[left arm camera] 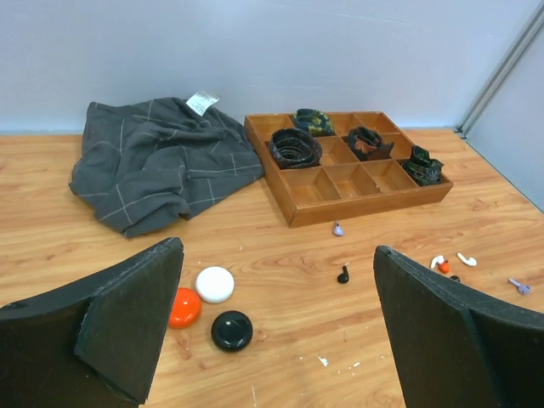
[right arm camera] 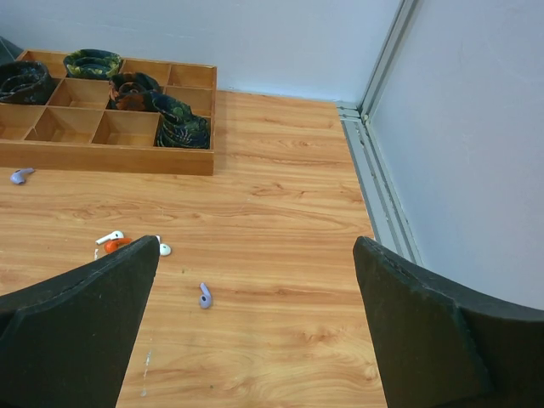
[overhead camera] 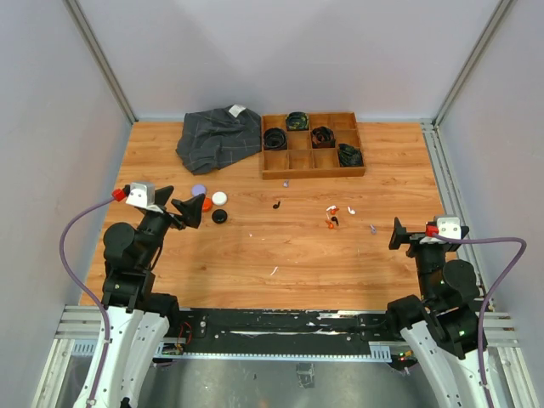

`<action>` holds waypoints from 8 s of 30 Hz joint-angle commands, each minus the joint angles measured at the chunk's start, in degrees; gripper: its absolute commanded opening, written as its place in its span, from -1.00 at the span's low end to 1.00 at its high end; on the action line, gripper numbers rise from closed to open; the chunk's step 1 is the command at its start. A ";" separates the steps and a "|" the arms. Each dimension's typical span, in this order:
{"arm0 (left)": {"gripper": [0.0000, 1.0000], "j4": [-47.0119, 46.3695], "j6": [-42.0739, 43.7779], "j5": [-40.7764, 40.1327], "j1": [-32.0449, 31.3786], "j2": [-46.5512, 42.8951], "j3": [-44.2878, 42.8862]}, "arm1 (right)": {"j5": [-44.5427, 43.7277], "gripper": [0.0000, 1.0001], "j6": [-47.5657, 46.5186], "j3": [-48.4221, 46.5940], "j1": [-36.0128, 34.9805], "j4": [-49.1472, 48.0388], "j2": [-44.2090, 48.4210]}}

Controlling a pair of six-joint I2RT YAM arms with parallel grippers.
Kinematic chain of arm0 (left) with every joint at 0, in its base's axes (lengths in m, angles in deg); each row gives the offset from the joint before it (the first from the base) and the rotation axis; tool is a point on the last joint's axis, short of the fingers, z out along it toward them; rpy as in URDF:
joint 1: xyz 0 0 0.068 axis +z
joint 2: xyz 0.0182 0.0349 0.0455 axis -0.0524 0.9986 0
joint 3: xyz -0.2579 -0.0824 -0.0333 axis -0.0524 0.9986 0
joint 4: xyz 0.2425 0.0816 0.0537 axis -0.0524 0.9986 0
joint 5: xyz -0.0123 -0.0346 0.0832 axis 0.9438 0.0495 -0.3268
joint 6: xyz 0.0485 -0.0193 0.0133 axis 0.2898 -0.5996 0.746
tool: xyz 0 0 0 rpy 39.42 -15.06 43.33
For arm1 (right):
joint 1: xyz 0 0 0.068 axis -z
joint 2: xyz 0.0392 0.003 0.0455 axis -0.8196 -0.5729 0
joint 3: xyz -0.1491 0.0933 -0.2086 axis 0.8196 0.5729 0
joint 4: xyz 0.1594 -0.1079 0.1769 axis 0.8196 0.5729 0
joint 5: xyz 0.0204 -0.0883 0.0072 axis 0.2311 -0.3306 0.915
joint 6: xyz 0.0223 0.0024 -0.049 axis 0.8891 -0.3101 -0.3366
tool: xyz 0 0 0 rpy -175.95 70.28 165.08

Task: Insert the wireless bluetooth earbuds into the charging case
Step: Pick up the charging case at the center of the board.

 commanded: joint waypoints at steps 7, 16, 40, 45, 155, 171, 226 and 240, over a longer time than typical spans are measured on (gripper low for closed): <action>0.99 -2.41 -0.63 2.73 -0.37 1.28 0.49 | -0.10 0.97 0.54 0.09 0.73 -1.08 0.52; 0.98 -1.47 -1.58 5.76 -0.37 7.74 -0.90 | 0.26 0.97 0.64 0.09 0.70 -1.15 0.65; 0.89 18.51 3.95 -6.96 -10.38 52.11 -19.59 | 2.54 0.97 0.74 0.89 0.74 -1.91 3.24; 0.89 20.80 11.21 -9.29 -11.74 59.41 -23.72 | 2.91 0.97 0.74 0.90 0.75 -1.89 3.30; -0.12 -51.66 19.63 -13.07 -48.62 52.88 5.45 | 43.39 0.33 22.58 -19.79 -16.39 -11.02 -60.08; -0.12 -53.72 18.04 -11.30 -49.12 53.25 5.48 | 46.14 0.15 22.80 -21.47 -18.25 -9.47 -63.68; 0.47 -47.39 12.59 38.13 -32.49 47.18 6.26 | 58.87 -0.95 -10.61 -31.44 -25.84 9.96 -65.95; 0.02 -46.55 11.14 42.69 -32.19 47.18 6.36 | 56.11 -0.94 -12.96 -31.95 -29.32 9.74 -66.60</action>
